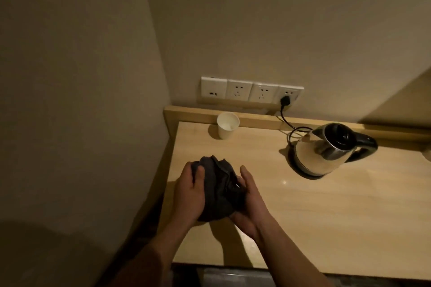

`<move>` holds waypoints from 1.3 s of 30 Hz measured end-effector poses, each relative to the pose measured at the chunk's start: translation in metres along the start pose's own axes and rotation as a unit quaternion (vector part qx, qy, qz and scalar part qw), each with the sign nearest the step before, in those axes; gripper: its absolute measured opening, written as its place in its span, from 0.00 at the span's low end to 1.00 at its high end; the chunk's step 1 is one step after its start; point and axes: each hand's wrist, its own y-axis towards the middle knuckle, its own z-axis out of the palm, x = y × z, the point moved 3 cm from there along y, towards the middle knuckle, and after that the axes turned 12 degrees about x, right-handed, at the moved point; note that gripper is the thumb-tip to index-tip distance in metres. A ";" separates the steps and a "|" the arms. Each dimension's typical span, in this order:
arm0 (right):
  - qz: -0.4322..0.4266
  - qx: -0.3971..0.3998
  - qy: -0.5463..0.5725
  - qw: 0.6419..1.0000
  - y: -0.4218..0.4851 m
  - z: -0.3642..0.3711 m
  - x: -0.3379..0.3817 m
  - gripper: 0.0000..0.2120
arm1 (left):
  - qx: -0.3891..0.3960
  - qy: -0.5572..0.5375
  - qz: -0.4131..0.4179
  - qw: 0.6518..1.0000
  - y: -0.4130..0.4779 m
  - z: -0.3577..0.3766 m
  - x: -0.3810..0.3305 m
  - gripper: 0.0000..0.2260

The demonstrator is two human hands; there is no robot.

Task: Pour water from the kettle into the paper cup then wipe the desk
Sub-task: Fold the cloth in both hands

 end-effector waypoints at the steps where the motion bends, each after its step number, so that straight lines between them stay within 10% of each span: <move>1: -0.004 -0.005 -0.080 0.997 0.013 0.003 0.004 0.26 | 0.000 0.020 0.005 1.000 0.011 -0.008 0.000 0.06; 4: -0.026 -0.063 -0.294 0.953 0.056 0.009 0.014 0.19 | -0.006 0.077 0.006 0.997 0.045 -0.026 0.007 0.06; 11: -0.079 -0.152 -0.664 0.728 0.137 0.010 0.035 0.09 | -0.024 0.182 -0.033 0.982 0.132 -0.044 0.025 0.05; 26: -0.102 -0.155 -0.634 0.751 0.213 -0.007 0.042 0.16 | -0.048 0.134 -0.065 0.988 0.243 -0.054 0.067 0.16; 33: -0.169 -0.076 -0.812 0.553 0.194 0.002 0.033 0.25 | -0.105 0.355 0.072 0.926 0.204 -0.051 0.082 0.23; 39: -0.027 -0.033 -0.873 0.485 0.216 -0.030 0.025 0.36 | 0.047 0.485 -0.001 0.873 0.210 -0.046 0.108 0.33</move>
